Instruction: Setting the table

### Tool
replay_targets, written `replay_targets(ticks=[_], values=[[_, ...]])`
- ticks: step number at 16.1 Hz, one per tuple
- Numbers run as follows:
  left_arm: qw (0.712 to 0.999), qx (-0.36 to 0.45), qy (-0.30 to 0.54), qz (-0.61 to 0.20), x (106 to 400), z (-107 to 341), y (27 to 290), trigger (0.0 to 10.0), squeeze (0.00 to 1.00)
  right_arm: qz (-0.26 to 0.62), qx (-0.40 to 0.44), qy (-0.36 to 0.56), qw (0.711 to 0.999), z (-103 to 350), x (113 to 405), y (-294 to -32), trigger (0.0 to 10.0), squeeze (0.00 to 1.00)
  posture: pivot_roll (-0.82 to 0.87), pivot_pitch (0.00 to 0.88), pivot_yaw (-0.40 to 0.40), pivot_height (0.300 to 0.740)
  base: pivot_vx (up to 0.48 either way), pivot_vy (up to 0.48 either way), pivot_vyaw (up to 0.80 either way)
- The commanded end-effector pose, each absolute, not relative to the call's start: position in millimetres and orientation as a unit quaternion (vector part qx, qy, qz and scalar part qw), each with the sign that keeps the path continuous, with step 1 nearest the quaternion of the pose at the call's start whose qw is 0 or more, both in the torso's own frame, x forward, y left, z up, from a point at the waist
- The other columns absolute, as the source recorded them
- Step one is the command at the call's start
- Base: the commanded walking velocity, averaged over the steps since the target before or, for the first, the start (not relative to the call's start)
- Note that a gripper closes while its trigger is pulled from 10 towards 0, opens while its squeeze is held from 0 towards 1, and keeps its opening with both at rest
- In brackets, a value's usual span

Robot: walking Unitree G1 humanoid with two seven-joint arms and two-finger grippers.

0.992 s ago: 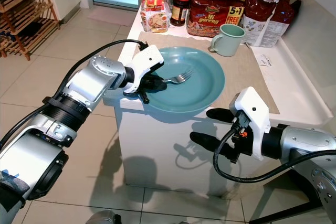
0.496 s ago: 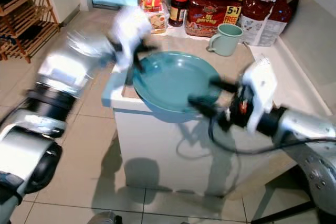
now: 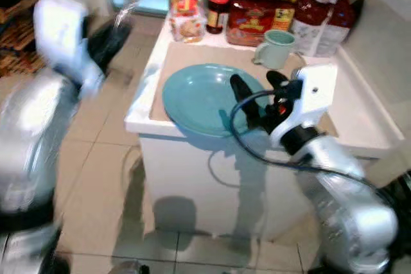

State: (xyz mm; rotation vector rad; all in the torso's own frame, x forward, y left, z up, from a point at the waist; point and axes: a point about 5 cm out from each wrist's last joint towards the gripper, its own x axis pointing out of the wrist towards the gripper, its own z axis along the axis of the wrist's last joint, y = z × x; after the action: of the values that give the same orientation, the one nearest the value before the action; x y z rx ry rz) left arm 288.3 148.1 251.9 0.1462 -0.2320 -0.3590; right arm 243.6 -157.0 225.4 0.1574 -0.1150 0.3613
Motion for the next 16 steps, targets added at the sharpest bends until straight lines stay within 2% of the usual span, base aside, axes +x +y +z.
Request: replay_targets(ticks=[1,5,7,11,16], values=[[0.975,0.081,-0.111,-0.175,274,248,145,10.0,0.0,0.173,0.075,-0.078,0.979,230,239,-150,10.0,0.0,0.02,0.057,-0.094,0.74,0.0,-0.48,0.0],[0.987,0.067,-0.081,-0.122,264,220,145,10.0,0.0,0.151,0.014,-0.072,0.986,213,243,-147,10.0,0.0,0.04,0.064,-0.091,0.74,0.0,-0.48,0.0],[0.985,0.081,-0.076,-0.133,260,210,142,10.0,0.0,0.141,0.003,-0.07,0.988,210,240,-150,10.0,0.0,0.02,0.067,-0.086,0.74,0.0,-0.48,0.0],[0.982,0.075,-0.101,-0.144,257,219,135,10.0,0.0,0.132,0.016,-0.088,0.987,210,236,-155,10.0,0.0,0.02,0.077,-0.076,0.74,0.0,-0.48,0.0],[0.977,0.107,-0.086,-0.163,251,209,134,10.0,0.0,0.147,0.007,-0.089,0.985,208,233,-156,10.0,0.0,0.02,0.078,-0.078,0.74,0.0,-0.48,0.0]])
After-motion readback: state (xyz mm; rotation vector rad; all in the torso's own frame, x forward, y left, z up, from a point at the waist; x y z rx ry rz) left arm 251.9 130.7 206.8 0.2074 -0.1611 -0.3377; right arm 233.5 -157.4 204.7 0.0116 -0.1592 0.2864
